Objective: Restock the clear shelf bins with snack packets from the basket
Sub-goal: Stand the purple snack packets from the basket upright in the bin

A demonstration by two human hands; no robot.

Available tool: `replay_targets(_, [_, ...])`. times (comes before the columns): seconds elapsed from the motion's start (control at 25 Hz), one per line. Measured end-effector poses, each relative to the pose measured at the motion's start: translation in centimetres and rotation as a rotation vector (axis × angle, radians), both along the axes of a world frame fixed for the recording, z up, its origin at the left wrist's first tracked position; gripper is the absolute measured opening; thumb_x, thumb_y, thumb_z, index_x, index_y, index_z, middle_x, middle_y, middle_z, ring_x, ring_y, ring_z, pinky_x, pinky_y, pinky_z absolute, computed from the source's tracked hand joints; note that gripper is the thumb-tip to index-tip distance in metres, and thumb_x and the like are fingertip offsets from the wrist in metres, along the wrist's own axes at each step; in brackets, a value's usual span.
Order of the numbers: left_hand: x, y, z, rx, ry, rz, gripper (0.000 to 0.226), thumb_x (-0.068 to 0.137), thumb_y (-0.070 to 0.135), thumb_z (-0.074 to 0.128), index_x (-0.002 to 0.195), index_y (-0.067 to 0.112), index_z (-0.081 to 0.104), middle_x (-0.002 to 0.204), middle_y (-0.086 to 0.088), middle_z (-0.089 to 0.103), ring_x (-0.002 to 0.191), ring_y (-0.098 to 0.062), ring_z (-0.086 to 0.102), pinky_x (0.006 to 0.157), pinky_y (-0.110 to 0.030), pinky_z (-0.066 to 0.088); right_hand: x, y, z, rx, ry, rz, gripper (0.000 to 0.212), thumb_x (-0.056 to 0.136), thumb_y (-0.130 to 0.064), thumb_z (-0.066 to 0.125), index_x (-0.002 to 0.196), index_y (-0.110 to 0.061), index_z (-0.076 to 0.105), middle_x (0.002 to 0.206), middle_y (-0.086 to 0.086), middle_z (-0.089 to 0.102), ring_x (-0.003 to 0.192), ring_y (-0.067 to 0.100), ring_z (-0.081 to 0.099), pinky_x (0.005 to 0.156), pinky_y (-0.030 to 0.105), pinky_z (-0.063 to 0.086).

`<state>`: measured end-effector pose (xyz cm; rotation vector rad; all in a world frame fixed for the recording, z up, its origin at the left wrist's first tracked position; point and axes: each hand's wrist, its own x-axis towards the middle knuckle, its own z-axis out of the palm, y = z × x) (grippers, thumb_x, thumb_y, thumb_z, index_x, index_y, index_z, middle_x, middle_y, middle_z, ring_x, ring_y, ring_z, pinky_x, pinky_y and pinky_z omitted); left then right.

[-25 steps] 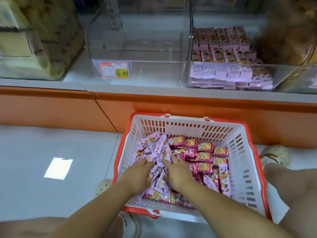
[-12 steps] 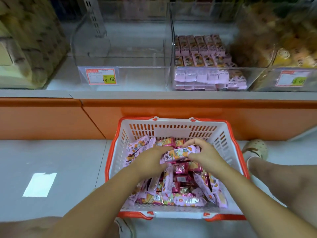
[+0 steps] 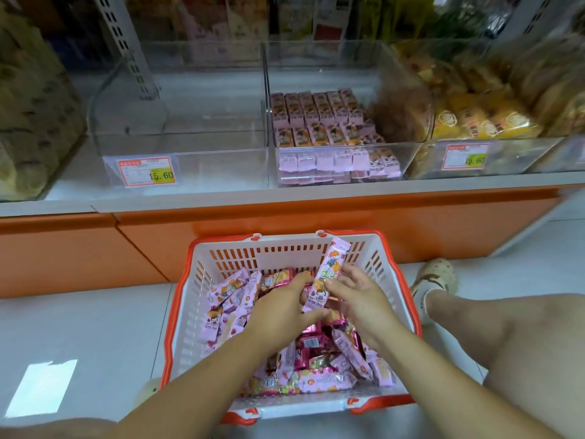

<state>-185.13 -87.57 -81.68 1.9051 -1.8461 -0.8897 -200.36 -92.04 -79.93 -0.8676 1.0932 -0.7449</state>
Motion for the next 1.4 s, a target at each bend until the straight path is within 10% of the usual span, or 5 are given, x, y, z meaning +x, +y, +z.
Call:
replay_targets(0.44, [0.6, -2.9, 4.7, -0.126, 0.136, 0.038, 0.055, 0.086, 0.054, 0.060, 0.137, 0.045, 0.040, 0.082, 0.014, 0.062, 0.072, 0.000, 0.059, 0.071, -0.029, 0.053, -0.6, -3.0, 4.6, -0.259, 0.055, -0.080, 0.046, 0.090, 0.002, 0.059, 0.120, -0.031, 0.050, 0.085, -0.010, 0.074, 0.083, 0.010, 0.072, 0.066, 0.022, 0.055])
replay_targets(0.8, [9.0, -12.0, 16.0, -0.774, -0.368, 0.156, 0.056, 0.092, 0.039, 0.055, 0.143, 0.019, 0.041, 0.143, -0.001, 0.045, 0.129, -0.019, 0.041, 0.108, -0.032, 0.032, -0.5, -17.7, 19.5, -0.843, 0.654, -0.136, 0.040, 0.087, -0.011, 0.068, 0.126, -0.017, 0.061, 0.093, -0.015, 0.063, 0.089, 0.012, 0.066, 0.080, 0.036, 0.058])
replay_targets(1.0, [11.8, -13.6, 14.0, -0.662, -0.457, 0.031, 0.070, 0.090, 0.059, 0.024, 0.151, 0.024, 0.024, 0.155, 0.000, 0.031, 0.138, -0.022, 0.036, 0.111, -0.037, 0.030, 1.7, -23.7, 17.7, -0.657, 1.576, 0.238, 0.022, 0.088, -0.015, 0.063, 0.109, -0.010, 0.067, 0.103, 0.009, 0.068, 0.088, 0.026, 0.062, 0.072, 0.032, 0.050])
replay_targets(1.4, [11.9, -13.7, 13.3, -0.631, -0.469, 0.046, 0.069, 0.089, 0.063, 0.022, 0.151, 0.034, 0.016, 0.155, 0.004, 0.032, 0.136, -0.020, 0.038, 0.105, -0.040, 0.038, 2.6, -24.8, 16.1, -0.391, 1.601, 0.472, 0.034, 0.096, -0.023, 0.057, 0.126, -0.007, 0.061, 0.121, 0.012, 0.064, 0.107, 0.027, 0.060, 0.079, 0.029, 0.045])
